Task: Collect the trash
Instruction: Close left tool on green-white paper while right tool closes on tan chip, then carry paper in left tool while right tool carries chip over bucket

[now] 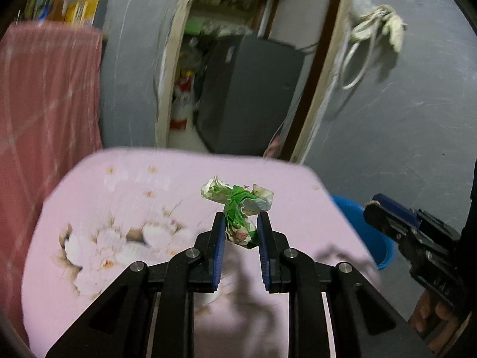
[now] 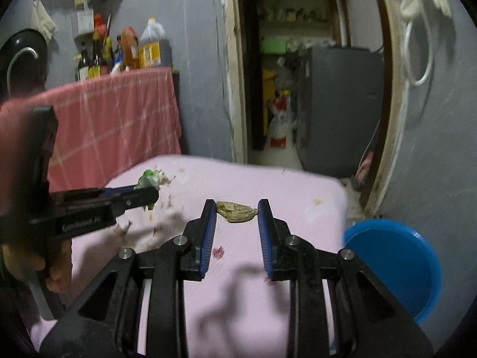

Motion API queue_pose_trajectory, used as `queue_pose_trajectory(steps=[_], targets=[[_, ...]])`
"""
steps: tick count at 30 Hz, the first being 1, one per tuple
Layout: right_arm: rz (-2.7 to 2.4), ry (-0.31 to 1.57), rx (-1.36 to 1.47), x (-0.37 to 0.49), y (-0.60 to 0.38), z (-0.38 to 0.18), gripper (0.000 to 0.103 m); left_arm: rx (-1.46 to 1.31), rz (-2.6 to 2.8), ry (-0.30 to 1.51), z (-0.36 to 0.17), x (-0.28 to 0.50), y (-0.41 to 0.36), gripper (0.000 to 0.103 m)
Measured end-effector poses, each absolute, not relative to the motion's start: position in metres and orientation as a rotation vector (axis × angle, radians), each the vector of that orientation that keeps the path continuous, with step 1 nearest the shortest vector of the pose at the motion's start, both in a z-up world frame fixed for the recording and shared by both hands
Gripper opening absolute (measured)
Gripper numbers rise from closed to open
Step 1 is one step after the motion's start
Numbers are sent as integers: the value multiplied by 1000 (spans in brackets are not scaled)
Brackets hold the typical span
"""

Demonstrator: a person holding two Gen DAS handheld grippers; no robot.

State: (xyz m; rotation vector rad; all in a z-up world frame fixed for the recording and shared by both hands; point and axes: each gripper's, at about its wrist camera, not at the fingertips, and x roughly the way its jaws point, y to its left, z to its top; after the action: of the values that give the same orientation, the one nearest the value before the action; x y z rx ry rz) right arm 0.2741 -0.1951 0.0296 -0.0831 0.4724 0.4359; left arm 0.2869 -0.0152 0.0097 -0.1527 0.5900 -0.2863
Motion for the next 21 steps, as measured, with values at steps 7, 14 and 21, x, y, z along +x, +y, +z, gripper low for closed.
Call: queue_pose_trajectory(steps=[7,14,21], targets=[[348,288,-84,244,-227,81,28,-126,-339,411,58,271,-53,17],[241,149,-118,219,-271,120,28,-111,-401,277,87,256,-94,17],[157,90,-121,205,-313,133,28,-90,-460,204,107,251,-137,18]])
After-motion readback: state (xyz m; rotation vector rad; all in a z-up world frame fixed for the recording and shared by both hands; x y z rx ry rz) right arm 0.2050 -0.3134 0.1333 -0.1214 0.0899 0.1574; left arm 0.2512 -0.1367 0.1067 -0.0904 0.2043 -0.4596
